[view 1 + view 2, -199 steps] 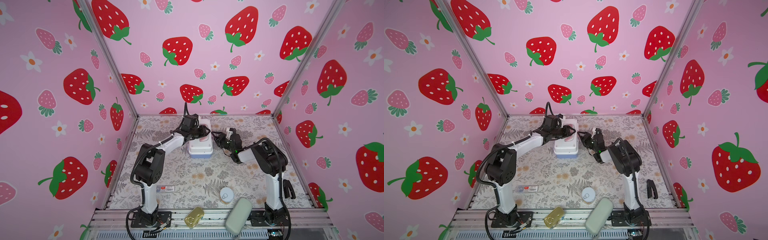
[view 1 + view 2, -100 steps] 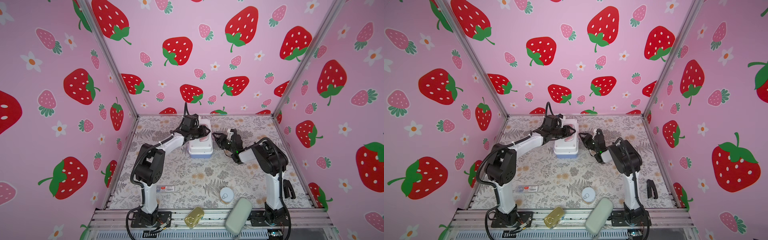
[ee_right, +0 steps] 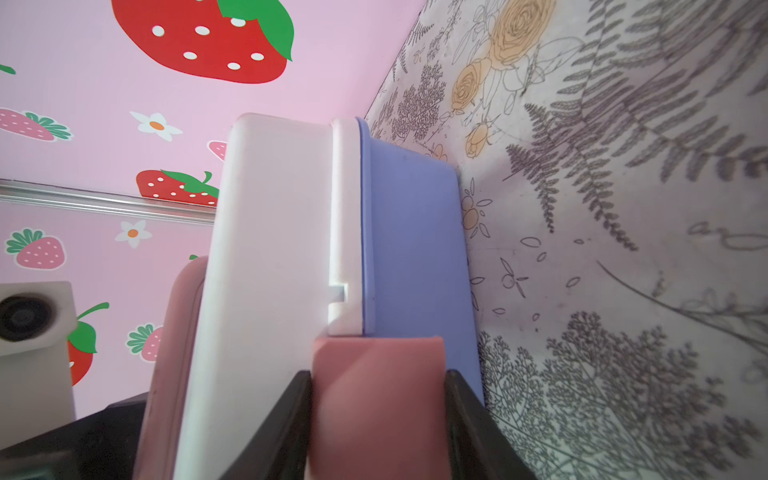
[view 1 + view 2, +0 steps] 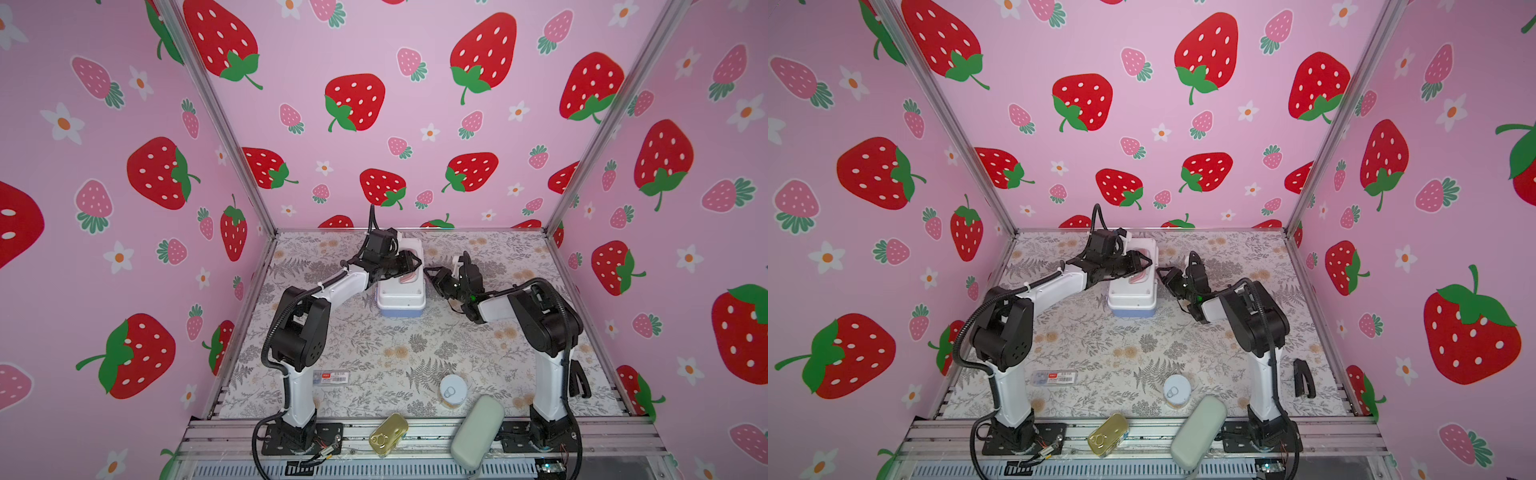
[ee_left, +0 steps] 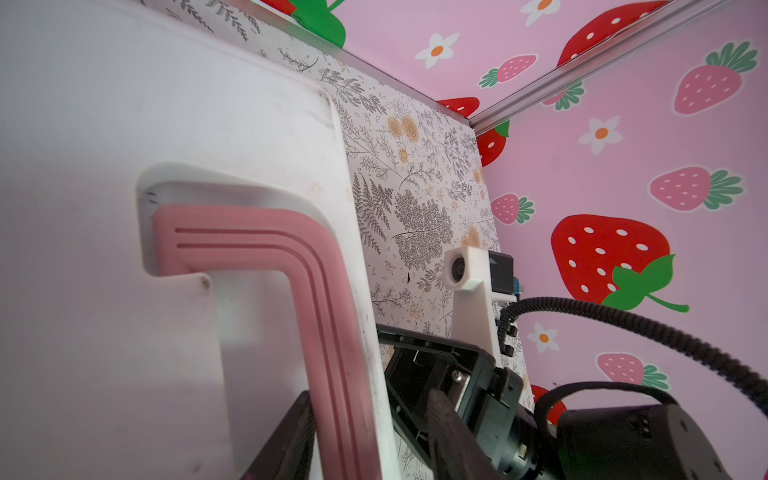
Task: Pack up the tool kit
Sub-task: 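Push the pink latch down flat against the blue box with the right gripper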
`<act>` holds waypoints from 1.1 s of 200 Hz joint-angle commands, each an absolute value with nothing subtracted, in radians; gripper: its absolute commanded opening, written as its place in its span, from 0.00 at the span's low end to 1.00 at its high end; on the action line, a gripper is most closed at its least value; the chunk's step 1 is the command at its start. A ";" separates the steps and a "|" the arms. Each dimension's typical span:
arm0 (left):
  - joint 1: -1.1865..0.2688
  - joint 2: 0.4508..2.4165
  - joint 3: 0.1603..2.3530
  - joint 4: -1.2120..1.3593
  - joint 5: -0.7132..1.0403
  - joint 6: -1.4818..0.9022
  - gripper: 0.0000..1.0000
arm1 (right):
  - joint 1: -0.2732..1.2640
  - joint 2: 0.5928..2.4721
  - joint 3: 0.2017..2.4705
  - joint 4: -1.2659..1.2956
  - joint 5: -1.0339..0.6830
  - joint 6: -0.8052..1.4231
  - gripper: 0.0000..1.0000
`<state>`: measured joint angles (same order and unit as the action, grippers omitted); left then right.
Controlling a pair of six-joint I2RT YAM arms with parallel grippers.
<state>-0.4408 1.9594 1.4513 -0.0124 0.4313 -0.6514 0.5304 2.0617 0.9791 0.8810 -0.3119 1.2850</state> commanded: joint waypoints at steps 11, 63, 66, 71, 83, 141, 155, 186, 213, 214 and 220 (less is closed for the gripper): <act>-0.443 2.016 1.446 -0.136 0.416 -0.653 0.48 | 0.572 2.092 1.001 0.902 -0.352 1.329 0.50; -0.443 2.020 1.447 -0.135 0.420 -0.660 0.48 | 0.591 2.090 0.927 0.962 -0.311 1.396 0.51; -0.444 2.020 1.447 -0.135 0.420 -0.660 0.48 | 0.594 2.090 0.924 0.961 -0.305 1.397 0.51; -0.445 2.020 1.446 -0.135 0.421 -0.660 0.48 | 0.595 2.090 0.919 0.958 -0.297 1.401 0.51; -0.445 2.019 1.445 -0.134 0.420 -0.660 0.48 | 0.600 2.091 0.910 0.961 -0.281 1.408 0.51; -0.449 2.014 1.446 -0.136 0.419 -0.658 0.48 | 0.612 2.085 0.892 0.952 -0.246 1.401 0.68; -0.448 2.016 1.446 -0.137 0.420 -0.659 0.48 | 0.611 2.075 0.888 0.939 -0.240 1.396 0.71; -0.451 2.016 1.448 -0.137 0.422 -0.660 0.48 | 0.612 2.060 0.883 0.911 -0.224 1.388 0.76; -0.453 2.013 1.446 -0.137 0.419 -0.658 0.48 | 0.610 2.057 0.874 0.908 -0.216 1.388 0.78; -0.453 2.012 1.446 -0.137 0.419 -0.658 0.48 | 0.610 2.056 0.874 0.908 -0.217 1.389 0.78; -0.454 2.011 1.447 -0.137 0.419 -0.658 0.48 | 0.611 2.057 0.873 0.911 -0.218 1.390 0.78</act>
<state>-0.4423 1.9594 1.4536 -0.0238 0.4286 -0.6586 0.5808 2.0720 0.9020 0.9718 -0.1932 1.3960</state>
